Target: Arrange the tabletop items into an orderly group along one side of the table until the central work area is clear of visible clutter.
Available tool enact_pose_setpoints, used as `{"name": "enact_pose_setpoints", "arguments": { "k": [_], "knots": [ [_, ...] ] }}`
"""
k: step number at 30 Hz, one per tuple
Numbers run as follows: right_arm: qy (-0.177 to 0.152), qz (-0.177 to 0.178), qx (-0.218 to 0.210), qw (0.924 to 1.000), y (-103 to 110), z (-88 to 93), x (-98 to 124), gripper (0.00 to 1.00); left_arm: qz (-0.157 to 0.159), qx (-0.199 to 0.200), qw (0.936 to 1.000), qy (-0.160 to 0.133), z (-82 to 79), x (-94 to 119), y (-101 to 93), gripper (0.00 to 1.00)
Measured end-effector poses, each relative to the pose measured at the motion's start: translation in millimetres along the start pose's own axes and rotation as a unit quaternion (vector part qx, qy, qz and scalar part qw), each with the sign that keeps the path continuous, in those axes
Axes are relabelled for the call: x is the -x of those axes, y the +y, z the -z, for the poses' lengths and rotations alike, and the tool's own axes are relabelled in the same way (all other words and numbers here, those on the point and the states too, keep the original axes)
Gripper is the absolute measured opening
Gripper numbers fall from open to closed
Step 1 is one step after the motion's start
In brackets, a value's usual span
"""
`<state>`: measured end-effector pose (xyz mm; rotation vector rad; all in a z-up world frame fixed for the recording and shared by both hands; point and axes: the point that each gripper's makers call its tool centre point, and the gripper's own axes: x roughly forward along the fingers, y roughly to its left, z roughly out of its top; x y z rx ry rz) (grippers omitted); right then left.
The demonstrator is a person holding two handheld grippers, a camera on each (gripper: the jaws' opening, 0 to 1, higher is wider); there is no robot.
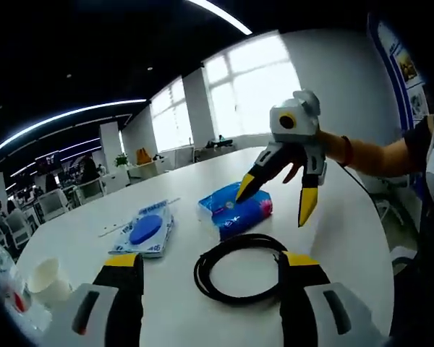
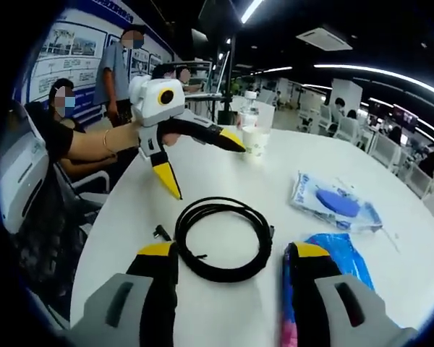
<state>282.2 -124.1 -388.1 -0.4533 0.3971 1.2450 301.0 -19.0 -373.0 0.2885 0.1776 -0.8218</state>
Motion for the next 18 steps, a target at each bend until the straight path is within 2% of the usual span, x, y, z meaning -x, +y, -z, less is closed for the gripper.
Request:
{"name": "enact_pose_setpoints", "arguments": {
  "k": [3,18],
  "knots": [
    [-0.002,0.001,-0.001,1.0,-0.7,-0.4,0.8,0.61,-0.001,0.002,1.0,-0.003,-0.2,-0.3,0.7,0.8],
    [-0.009,0.023,-0.015,0.9996,-13.8,-2.3,3.9,0.62,-0.015,0.018,0.9997,-0.009,-0.9,0.4,8.5,0.81]
  ]
}}
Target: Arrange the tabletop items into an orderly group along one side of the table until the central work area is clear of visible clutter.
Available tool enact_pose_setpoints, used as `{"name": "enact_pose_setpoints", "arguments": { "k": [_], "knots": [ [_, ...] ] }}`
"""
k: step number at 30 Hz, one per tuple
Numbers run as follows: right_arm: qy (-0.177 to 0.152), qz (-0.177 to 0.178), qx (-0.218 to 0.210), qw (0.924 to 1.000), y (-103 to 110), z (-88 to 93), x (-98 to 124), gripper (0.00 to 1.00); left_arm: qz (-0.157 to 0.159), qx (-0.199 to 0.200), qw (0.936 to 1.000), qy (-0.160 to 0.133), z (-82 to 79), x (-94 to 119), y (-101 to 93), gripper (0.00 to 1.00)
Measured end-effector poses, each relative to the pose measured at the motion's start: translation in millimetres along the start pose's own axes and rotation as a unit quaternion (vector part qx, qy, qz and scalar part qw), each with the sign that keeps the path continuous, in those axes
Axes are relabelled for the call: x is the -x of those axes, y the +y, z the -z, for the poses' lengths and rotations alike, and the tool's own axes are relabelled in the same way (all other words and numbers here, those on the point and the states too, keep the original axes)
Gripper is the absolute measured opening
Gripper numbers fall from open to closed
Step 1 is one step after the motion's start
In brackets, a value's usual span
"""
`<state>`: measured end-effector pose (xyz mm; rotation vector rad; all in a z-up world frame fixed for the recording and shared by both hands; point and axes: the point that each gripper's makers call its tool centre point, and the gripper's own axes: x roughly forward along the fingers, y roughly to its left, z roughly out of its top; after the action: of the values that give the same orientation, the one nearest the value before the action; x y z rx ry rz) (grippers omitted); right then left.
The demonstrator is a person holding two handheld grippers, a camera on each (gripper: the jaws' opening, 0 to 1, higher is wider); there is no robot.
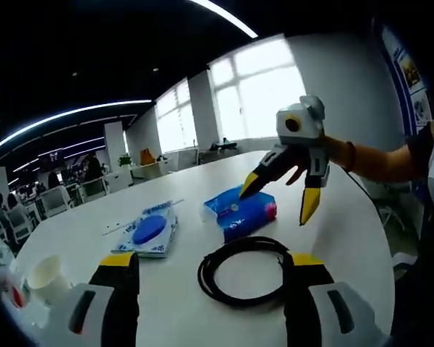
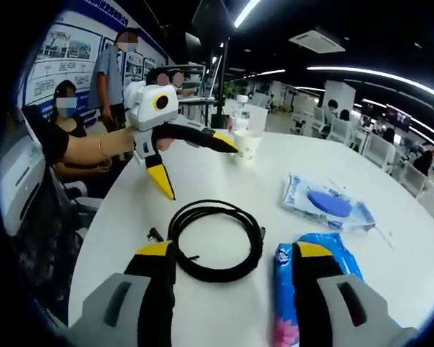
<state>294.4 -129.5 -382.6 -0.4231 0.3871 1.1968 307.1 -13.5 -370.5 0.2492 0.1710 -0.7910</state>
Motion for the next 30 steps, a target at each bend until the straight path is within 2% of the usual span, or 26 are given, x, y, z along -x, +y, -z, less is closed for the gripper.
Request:
{"name": "enact_pose_setpoints", "arguments": {
  "k": [6,10,19,30],
  "knots": [
    [-0.008,0.007,-0.004,0.9999,-4.5,-2.8,2.8,0.61,-0.012,0.0,0.9999,0.0,2.1,-0.4,5.6,0.81],
    [-0.015,0.012,-0.01,0.9998,-8.6,-4.6,4.9,0.61,-0.021,0.0,0.9997,-0.011,-1.6,-0.2,8.4,0.81],
    [-0.019,0.02,-0.016,0.9995,-13.2,-5.7,7.6,0.6,-0.023,-0.005,0.9995,-0.02,-6.8,-0.5,8.8,0.81],
    [-0.019,0.05,-0.003,0.9986,-32.8,-18.0,20.3,0.58,-0.035,-0.008,0.9993,-0.012,-3.7,0.4,13.7,0.79]
  ]
}}
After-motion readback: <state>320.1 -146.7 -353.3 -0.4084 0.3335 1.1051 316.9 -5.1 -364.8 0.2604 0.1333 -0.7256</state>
